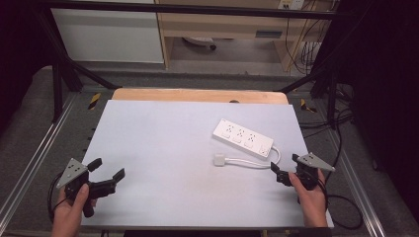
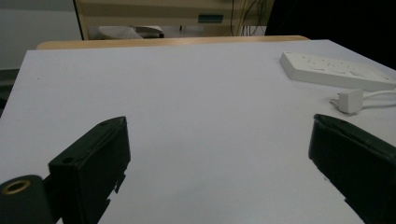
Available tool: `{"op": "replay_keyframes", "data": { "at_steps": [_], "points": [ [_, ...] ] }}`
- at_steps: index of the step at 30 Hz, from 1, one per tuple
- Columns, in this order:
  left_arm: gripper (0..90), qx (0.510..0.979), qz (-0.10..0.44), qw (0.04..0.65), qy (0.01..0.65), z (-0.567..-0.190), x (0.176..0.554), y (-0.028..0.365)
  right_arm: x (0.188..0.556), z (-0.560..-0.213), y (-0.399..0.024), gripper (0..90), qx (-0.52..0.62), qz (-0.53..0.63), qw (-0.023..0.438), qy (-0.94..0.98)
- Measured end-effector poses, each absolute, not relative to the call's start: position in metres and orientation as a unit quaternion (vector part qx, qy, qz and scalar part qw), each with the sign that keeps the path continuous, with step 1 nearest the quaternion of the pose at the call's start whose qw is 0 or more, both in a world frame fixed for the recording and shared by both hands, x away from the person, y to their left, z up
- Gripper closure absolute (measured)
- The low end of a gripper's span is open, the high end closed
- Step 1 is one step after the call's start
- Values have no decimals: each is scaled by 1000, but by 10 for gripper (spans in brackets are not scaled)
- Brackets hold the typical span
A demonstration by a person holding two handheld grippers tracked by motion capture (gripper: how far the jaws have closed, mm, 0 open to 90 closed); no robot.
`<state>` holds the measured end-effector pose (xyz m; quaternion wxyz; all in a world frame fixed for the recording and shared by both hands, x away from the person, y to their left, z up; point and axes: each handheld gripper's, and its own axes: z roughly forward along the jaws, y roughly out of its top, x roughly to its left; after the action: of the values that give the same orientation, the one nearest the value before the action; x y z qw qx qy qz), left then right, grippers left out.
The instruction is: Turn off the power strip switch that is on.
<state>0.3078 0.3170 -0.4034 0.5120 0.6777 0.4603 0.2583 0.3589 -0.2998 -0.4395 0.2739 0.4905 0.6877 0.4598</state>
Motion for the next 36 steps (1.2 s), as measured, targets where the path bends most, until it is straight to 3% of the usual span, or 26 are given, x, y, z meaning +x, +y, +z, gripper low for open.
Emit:
{"op": "replay_keyframes", "data": {
  "at_steps": [36],
  "points": [
    [52, 683, 250, 506, 463, -404, 308, 318, 356, -411, -294, 52, 462, 478, 312, 678]
  ]
}}
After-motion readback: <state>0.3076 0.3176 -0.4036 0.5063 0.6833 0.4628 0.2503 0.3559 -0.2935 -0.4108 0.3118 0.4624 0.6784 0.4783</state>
